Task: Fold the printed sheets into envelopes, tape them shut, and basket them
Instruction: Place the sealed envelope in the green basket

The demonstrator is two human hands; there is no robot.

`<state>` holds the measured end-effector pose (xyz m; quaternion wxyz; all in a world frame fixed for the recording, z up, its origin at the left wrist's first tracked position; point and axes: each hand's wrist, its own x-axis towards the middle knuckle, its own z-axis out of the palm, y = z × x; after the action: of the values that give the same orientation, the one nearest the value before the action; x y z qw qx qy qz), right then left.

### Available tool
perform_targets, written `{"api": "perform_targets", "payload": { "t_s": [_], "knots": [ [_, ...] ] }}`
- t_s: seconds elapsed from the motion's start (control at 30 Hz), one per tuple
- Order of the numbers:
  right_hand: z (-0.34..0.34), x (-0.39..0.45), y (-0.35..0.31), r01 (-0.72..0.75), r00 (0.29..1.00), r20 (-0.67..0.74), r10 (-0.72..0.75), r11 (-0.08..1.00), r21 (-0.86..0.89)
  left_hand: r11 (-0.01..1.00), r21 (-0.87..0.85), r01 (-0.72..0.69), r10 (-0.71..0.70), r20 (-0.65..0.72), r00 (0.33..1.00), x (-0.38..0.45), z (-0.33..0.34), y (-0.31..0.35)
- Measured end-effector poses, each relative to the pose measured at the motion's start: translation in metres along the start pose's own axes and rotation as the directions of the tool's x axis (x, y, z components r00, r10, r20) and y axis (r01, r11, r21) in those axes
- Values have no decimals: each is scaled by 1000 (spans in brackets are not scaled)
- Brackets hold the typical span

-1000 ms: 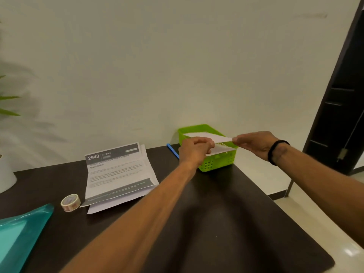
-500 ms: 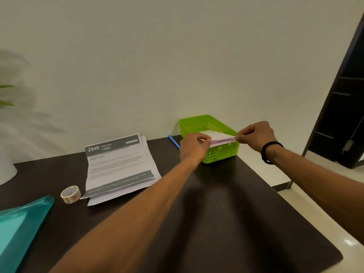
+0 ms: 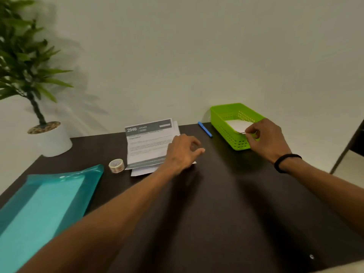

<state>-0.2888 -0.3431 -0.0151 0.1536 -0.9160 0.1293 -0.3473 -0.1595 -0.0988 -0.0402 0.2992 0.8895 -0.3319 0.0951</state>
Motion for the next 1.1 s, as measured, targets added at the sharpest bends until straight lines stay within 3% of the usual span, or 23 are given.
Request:
{"api": "perform_targets", "payload": {
  "t_s": [0.13, 0.27, 0.43, 0.5, 0.53, 0.63, 0.7, 0.8, 0.93, 1.1],
  "knots": [
    [23, -5, -52, 15, 993, 114, -23, 997, 73, 987, 85, 136, -144, 99, 985, -24, -47, -51],
    [49, -5, -97, -11, 975, 222, -22, 989, 150, 981, 121, 153, -173, 181, 968, -39, -64, -86],
    [70, -12, -130, -241, 940, 309, 147, 924, 296, 978, 182, 103, -93, -64, 994, -49, -64, -94],
    [70, -18, -138, -482, 856, 414, 309, 768, 422, 973, 209, 93, -51, -199, 979, -50, -68, -87],
    [67, -21, -141, -616, 775, 502, 383, 633, 468, 972, 222, 82, -24, -250, 968, -51, -70, -82],
    [55, -33, -144, -842, 539, 747, 389, 264, 471, 973, 229, -4, 76, -306, 949, -65, -79, -61],
    [49, -42, -143, -880, 472, 811, 346, 142, 453, 965, 252, -78, 146, -265, 953, -82, -84, -50],
    [45, -51, -141, -883, 450, 831, 328, 23, 469, 954, 268, -136, 195, -207, 959, -110, -91, -39],
    [41, -58, -142, -881, 436, 833, 340, -26, 472, 966, 195, -171, 201, -146, 969, -153, -104, -21],
    [44, -73, -136, -886, 455, 833, 314, 68, 458, 962, 79, -261, 256, 64, 965, -207, -114, -13]
  ]
}}
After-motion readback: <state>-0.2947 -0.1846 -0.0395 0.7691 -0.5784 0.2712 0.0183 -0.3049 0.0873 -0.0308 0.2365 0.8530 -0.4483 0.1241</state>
